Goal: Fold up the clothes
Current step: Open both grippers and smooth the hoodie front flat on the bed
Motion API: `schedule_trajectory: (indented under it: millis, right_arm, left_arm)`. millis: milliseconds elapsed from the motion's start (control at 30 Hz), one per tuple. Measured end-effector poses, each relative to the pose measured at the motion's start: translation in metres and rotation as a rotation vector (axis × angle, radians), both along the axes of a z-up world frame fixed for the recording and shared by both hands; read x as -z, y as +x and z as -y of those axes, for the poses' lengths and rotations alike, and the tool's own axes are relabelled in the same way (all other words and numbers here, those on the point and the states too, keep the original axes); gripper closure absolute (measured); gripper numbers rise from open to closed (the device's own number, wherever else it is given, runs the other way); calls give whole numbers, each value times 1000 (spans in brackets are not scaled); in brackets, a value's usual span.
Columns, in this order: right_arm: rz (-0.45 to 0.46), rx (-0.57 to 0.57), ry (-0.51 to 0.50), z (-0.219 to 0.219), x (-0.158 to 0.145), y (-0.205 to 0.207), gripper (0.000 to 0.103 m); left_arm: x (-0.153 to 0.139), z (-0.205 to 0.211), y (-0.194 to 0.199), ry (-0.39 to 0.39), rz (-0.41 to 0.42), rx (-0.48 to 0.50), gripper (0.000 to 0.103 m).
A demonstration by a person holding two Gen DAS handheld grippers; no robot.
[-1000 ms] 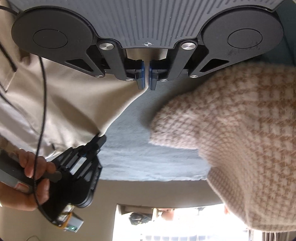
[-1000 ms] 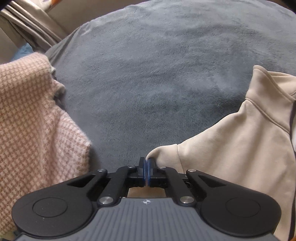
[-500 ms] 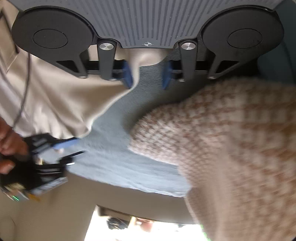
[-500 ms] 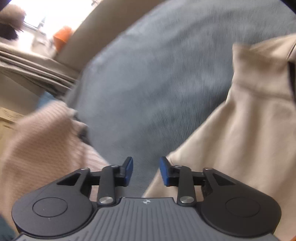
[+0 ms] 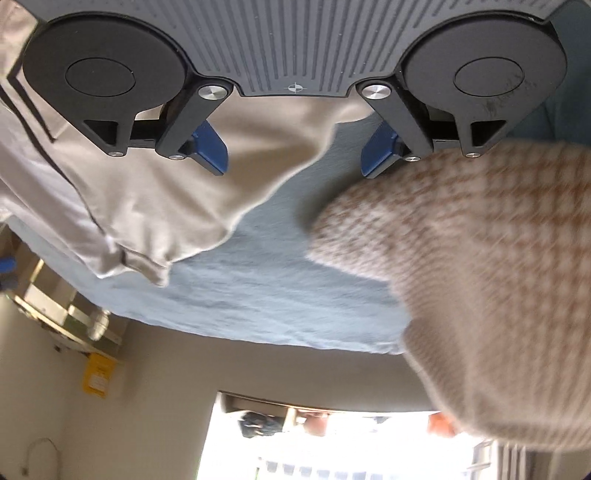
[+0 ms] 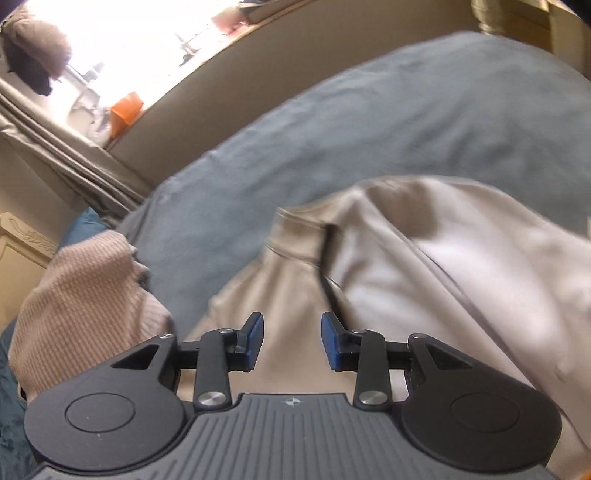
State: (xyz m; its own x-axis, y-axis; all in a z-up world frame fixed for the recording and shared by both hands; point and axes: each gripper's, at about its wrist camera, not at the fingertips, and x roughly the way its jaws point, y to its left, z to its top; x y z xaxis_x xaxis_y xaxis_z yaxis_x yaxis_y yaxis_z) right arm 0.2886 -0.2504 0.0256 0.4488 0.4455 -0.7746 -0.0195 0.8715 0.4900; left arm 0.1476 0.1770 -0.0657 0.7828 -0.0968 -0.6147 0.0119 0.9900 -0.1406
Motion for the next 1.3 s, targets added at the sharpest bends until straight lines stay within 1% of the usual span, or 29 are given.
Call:
schedule_trajectory:
  millis: [133, 267, 367, 433, 467, 533, 600, 700, 800, 900, 1067, 1200, 1267, 1300]
  right_arm:
    - [-50, 17, 33, 23, 31, -28, 66]
    - [-86, -18, 71, 29, 71, -51, 68]
    - [-83, -59, 50, 27, 93, -59, 71]
    - [-63, -65, 48, 28, 100, -55, 71]
    - [-53, -64, 55, 29, 102, -51, 71]
    - [-48, -49, 81, 30, 108, -39, 71]
    - [-57, -17, 117, 28, 114, -20, 71]
    - [-72, 30, 171, 26, 123, 9, 69]
    - [-86, 77, 226, 24, 132, 37, 69]
    - [-100, 125, 280, 21, 140, 65, 68]
    - [-189, 144, 373, 19, 168, 80, 68]
    - [-262, 159, 446, 17, 189, 92, 67]
    - [-262, 148, 482, 17, 192, 95, 68]
    - [-232, 130, 469, 15, 188, 94, 71]
  left_arm:
    - [-22, 30, 10, 52, -19, 65, 23]
    - [-40, 58, 24, 90, -94, 119, 23]
    - [-46, 80, 33, 132, -151, 167, 23]
    - [-44, 96, 36, 165, -180, 197, 23]
    - [-41, 103, 37, 169, -185, 211, 23]
    - [-31, 117, 36, 152, -188, 235, 23]
    - [-16, 130, 34, 113, -193, 251, 24]
    - [5, 146, 35, 75, -204, 254, 25]
    - [18, 154, 40, 39, -206, 244, 26]
    - [20, 154, 44, 26, -205, 231, 26]
    - [24, 144, 57, 6, -200, 197, 26]
    - [35, 136, 64, -24, -233, 158, 29]
    - [40, 133, 65, -39, -249, 143, 29]
    - [42, 132, 65, -40, -251, 142, 29]
